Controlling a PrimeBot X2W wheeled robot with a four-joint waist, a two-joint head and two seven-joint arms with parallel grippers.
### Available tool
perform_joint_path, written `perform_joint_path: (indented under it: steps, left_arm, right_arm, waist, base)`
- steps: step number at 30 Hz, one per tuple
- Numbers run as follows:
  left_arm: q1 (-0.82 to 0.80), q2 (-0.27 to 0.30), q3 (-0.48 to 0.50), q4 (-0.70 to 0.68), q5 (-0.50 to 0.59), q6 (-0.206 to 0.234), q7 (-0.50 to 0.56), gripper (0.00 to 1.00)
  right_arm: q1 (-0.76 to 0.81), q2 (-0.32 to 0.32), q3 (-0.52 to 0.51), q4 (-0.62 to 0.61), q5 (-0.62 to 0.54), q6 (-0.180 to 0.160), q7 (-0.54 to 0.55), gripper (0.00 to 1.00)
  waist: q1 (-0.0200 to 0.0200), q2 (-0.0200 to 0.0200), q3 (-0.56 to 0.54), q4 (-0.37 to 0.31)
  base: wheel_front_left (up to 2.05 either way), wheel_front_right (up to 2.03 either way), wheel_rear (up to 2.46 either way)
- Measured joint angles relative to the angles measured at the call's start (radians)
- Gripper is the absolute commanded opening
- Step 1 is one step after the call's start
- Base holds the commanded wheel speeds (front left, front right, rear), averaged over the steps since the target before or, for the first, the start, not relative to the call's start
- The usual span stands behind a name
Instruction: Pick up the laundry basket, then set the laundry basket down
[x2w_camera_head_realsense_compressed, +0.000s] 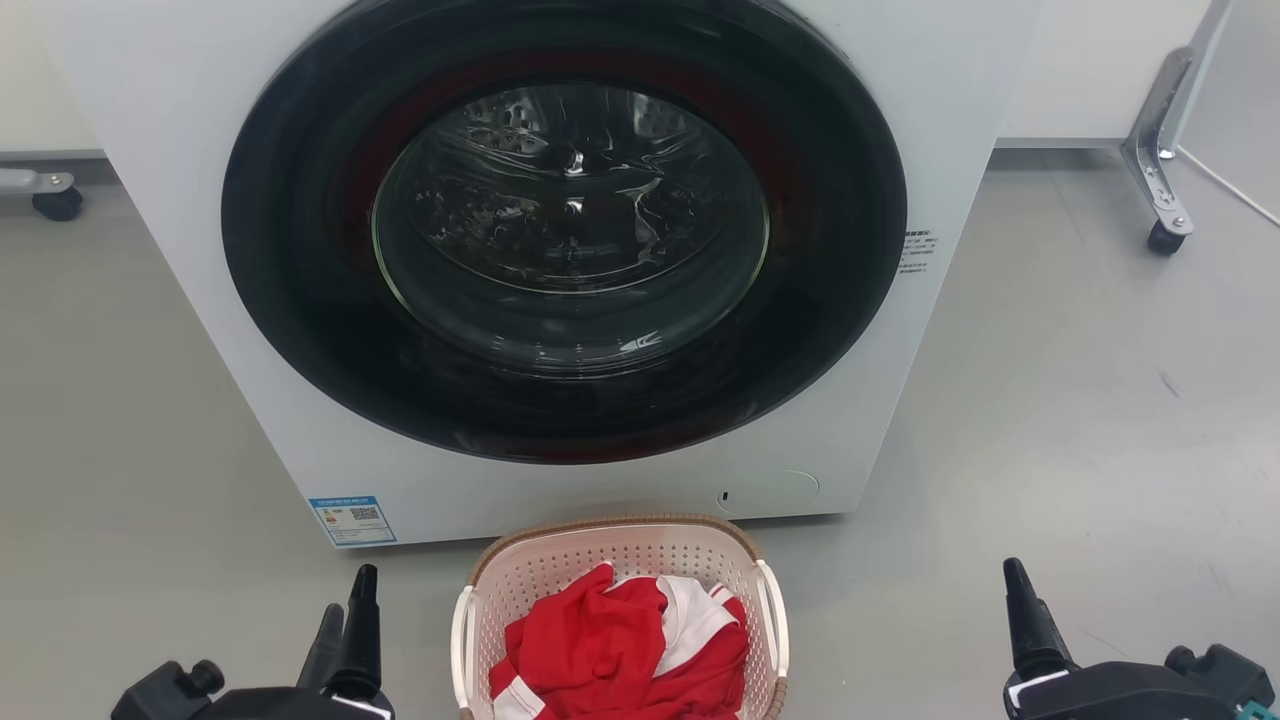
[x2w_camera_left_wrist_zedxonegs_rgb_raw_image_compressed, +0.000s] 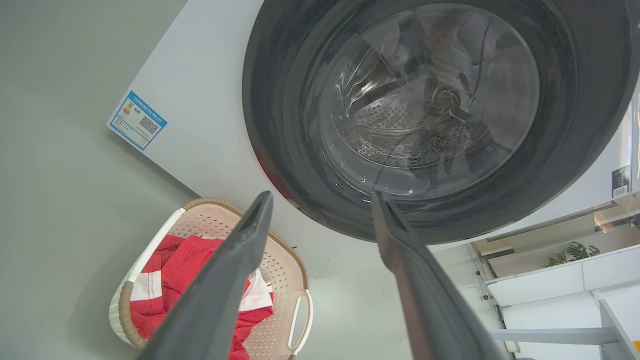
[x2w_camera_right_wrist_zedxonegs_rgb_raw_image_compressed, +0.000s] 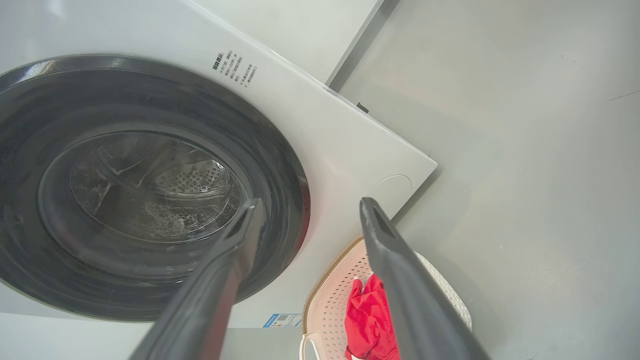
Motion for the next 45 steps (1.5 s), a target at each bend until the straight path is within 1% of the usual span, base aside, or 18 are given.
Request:
perform_joint_path:
  steps: [1, 7, 11, 14, 21, 22, 24, 30, 31, 36, 45]
  left_arm:
    - [0.000, 0.000, 0.000, 0.000, 0.000, 0.000, 0.000, 1.00]
    - [-0.001, 0.016, -0.033, -0.014, 0.138, 0.017, -0.025, 1.00]
    - [-0.001, 0.021, -0.052, -0.026, 0.227, 0.027, -0.038, 1.00]
    - [-0.001, 0.026, -0.060, -0.036, 0.288, 0.036, -0.051, 1.00]
    - [0.000, 0.031, -0.080, -0.057, 0.421, 0.053, -0.077, 1.00]
    - [0.000, 0.032, -0.082, -0.061, 0.436, 0.054, -0.078, 1.00]
    - [0.000, 0.033, -0.084, -0.064, 0.452, 0.060, -0.084, 1.00]
    - [0.001, 0.034, -0.097, -0.080, 0.560, 0.072, -0.105, 1.00]
    - [0.002, 0.034, -0.103, -0.086, 0.598, 0.079, -0.113, 1.00]
    - [0.005, 0.034, -0.109, -0.102, 0.684, 0.089, -0.130, 1.00]
    - [0.028, 0.034, -0.122, -0.131, 0.831, 0.115, -0.166, 1.00]
  right_arm:
    - [0.000, 0.000, 0.000, 0.000, 0.000, 0.000, 0.000, 1.00]
    - [-0.011, -0.002, 0.028, -0.010, -0.107, -0.010, -0.021, 1.00]
    - [-0.012, -0.002, 0.042, -0.019, -0.175, -0.025, -0.036, 1.00]
    - [-0.012, -0.003, 0.052, -0.026, -0.224, -0.028, -0.048, 1.00]
    - [-0.012, -0.004, 0.078, -0.045, -0.337, -0.046, -0.073, 1.00]
    - [-0.013, -0.004, 0.081, -0.046, -0.352, -0.052, -0.076, 1.00]
    - [-0.013, -0.004, 0.083, -0.047, -0.371, -0.054, -0.082, 1.00]
    - [-0.013, -0.005, 0.104, -0.058, -0.463, -0.067, -0.102, 1.00]
    - [-0.013, -0.005, 0.108, -0.063, -0.496, -0.071, -0.109, 1.00]
    - [-0.013, -0.006, 0.121, -0.077, -0.575, -0.088, -0.129, 1.00]
    - [-0.012, -0.007, 0.149, -0.092, -0.711, -0.107, -0.162, 1.00]
  waist:
    - [0.0000, 0.0000, 0.000, 0.000]
    - [0.0000, 0.0000, 0.004, 0.000]
    - [0.0000, 0.0000, 0.006, 0.001]
    - [0.0000, 0.0000, 0.008, 0.001]
    - [0.0000, 0.0000, 0.011, 0.001]
    - [0.0000, 0.0000, 0.011, 0.001]
    - [0.0000, 0.0000, 0.011, 0.001]
    - [0.0000, 0.0000, 0.009, 0.001]
    - [0.0000, 0.0000, 0.008, 0.001]
    - [0.0000, 0.0000, 0.004, 0.001]
    - [0.0000, 0.0000, -0.003, 0.001]
  base:
    - [0.00, 0.00, 0.00]
    - [0.00, 0.00, 0.00]
    - [0.00, 0.00, 0.00]
    - [0.00, 0.00, 0.00]
    - [0.00, 0.00, 0.00]
    - [0.00, 0.00, 0.00]
    - [0.00, 0.00, 0.00]
    - [0.00, 0.00, 0.00]
    - [0.00, 0.00, 0.00]
    - [0.00, 0.00, 0.00]
    - [0.00, 0.00, 0.00]
